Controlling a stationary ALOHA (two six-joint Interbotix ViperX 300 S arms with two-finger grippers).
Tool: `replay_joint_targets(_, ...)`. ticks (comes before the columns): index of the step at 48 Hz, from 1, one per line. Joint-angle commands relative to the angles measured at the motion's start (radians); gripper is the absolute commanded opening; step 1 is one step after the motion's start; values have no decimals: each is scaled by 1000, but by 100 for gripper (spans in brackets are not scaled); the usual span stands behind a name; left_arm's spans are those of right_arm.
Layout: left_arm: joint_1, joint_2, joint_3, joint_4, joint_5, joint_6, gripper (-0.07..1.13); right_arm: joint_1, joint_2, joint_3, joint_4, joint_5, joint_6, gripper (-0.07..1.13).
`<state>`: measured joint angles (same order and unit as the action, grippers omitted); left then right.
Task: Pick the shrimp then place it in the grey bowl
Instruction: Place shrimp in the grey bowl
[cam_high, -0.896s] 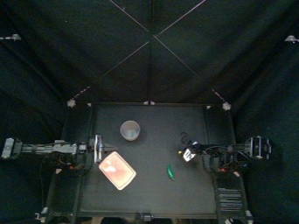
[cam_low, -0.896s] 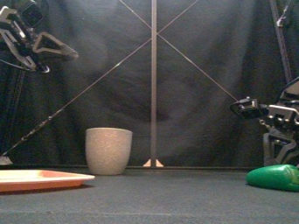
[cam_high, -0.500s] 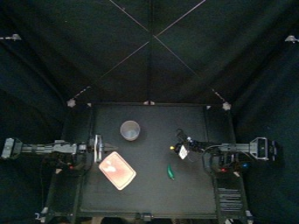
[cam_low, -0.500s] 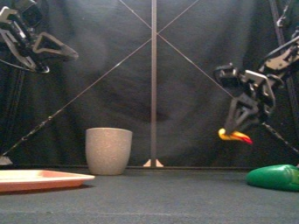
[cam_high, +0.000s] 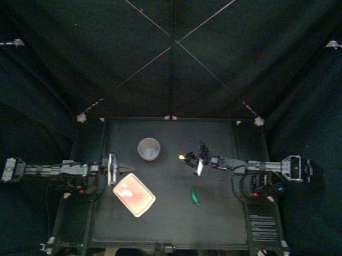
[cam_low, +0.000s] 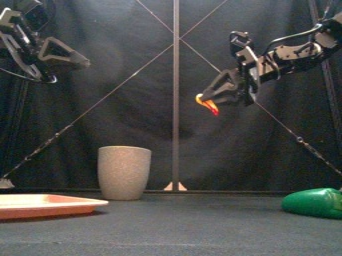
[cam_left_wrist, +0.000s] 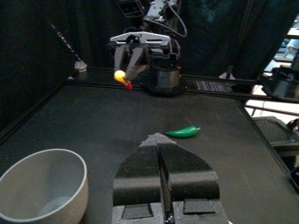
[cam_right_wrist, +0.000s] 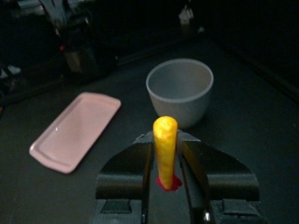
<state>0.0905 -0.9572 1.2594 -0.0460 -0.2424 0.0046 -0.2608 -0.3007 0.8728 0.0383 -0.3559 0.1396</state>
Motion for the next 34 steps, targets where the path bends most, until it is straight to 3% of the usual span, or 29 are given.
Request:
replay_joint_targets(1, 6, 5, -12, 3, -9, 2, 2, -14, 58, -75, -8, -97, -2, 57)
replay_joint_targets(11, 12, 5, -12, 9, -9, 2, 2, -28, 236, -207, -44, -167, -3, 57)
replay_joint_targets(34, 20, 5, -2, 31, -9, 2, 2, -55, 517, -511, -84, -169, 0, 60)
